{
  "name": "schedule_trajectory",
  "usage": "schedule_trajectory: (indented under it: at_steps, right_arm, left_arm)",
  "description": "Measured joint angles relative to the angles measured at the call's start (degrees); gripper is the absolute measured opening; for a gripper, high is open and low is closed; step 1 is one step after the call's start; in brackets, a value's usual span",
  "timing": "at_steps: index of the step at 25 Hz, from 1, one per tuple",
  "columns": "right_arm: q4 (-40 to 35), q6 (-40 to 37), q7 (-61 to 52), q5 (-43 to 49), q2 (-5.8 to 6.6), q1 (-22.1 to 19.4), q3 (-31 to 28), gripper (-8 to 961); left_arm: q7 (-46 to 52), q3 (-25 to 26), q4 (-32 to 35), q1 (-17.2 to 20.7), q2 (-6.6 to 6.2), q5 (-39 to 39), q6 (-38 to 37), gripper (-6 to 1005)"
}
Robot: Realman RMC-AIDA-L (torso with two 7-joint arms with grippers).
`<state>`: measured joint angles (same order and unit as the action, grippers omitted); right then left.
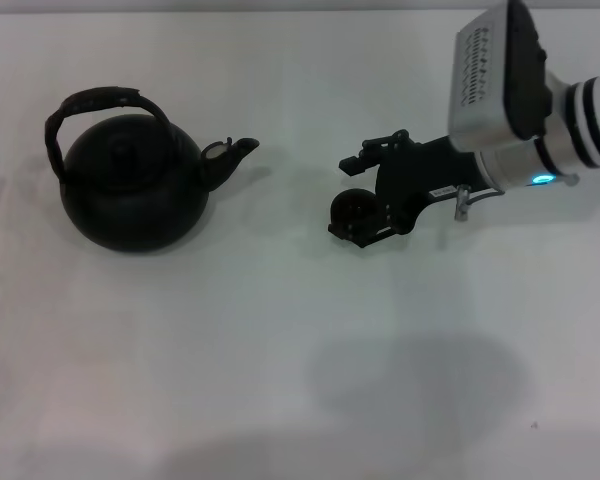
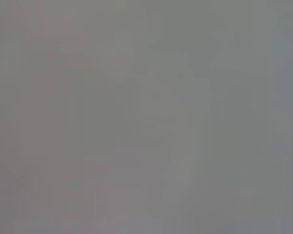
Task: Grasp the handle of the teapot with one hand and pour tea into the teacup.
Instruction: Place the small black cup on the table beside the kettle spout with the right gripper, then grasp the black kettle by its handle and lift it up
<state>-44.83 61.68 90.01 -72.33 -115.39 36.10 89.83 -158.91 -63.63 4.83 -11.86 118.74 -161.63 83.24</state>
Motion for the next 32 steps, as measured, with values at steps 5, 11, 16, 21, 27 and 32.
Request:
schedule_trajectory:
  at_steps: [5,11,16,21,27,32]
  right_arm:
    - [-3.37,5.39,-0.03,-0.12,0.07,-1.3,-3.76,876]
    - [-10.08,13.23,0.37,-2.33,0.11,-4.82,-11.94,875]
    - [-13.64,15.64,3.12,-6.71,0.29,-8.83,-20.91,875]
    - [-12.84,15.74,5.77,-9.08,0.4,-10.73,-27.8,875]
    - [-10.64,15.51,8.01,-9.22,0.44,-11.31,-29.52,875]
    - [-8.75,15.44,9.16,-9.19,0.48,-11.34,-29.61,874]
  left_arm:
    - [0.0,-0.09,0.0,-0.01,0.03,0.03,0.16,831]
    - [0.0,-0.18,-0.05,0.46,0.17,1.53,2.46,830]
    - [0.0,-0.18,-0.45,2.11,0.36,3.98,6.58,829]
    - [0.01,-0.17,-0.72,3.64,0.54,7.19,9.42,828]
    - [0.22,-0.17,-1.47,3.39,0.65,10.35,9.83,826]
    - [0.36,-0.17,-3.34,1.3,0.64,13.05,9.14,825]
